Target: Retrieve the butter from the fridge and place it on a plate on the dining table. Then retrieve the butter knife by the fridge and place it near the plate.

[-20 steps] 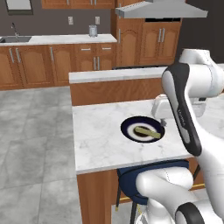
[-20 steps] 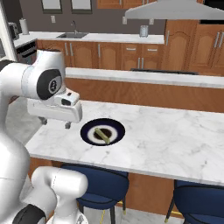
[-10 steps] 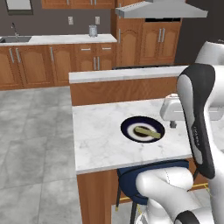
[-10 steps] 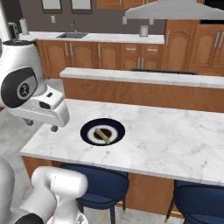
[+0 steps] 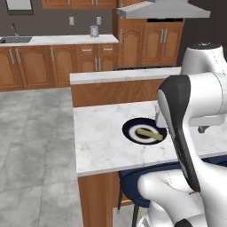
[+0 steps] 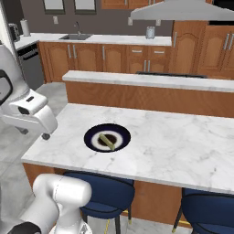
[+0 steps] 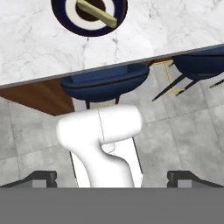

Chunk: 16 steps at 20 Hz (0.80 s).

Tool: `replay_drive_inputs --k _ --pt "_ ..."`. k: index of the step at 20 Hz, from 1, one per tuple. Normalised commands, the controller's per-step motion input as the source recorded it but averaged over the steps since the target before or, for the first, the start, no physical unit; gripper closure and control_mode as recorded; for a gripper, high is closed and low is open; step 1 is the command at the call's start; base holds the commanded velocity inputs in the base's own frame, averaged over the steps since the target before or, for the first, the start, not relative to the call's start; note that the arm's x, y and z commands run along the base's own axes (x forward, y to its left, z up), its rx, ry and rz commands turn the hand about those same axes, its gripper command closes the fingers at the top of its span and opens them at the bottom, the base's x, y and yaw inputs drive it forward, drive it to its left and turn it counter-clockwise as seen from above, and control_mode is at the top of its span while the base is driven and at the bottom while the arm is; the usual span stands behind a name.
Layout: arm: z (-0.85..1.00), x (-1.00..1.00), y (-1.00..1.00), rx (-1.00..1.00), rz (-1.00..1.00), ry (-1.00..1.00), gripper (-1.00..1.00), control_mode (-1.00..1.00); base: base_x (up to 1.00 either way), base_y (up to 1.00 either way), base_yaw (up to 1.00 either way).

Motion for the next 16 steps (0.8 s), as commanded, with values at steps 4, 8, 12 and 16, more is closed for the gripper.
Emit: replay_drive_inputs --k 4,8,12,16 --pt "0.00 -0.31 0.00 0.00 -0.05 -0.04 -1.00 -1.00 0.00 0.00 0.00" --pt "-0.06 -0.45 0.00 0.02 0.00 -0.06 -1.00 -1.00 0.00 0.00 0.00" --pt "-0.29 -0.13 -0.01 0.00 0.00 -0.05 -1.00 -1.00 0.00 0.00 0.00" --pt "-0.06 0.00 -0.03 0.00 0.03 0.00 -1.00 -1.00 0.00 0.00 0.00"
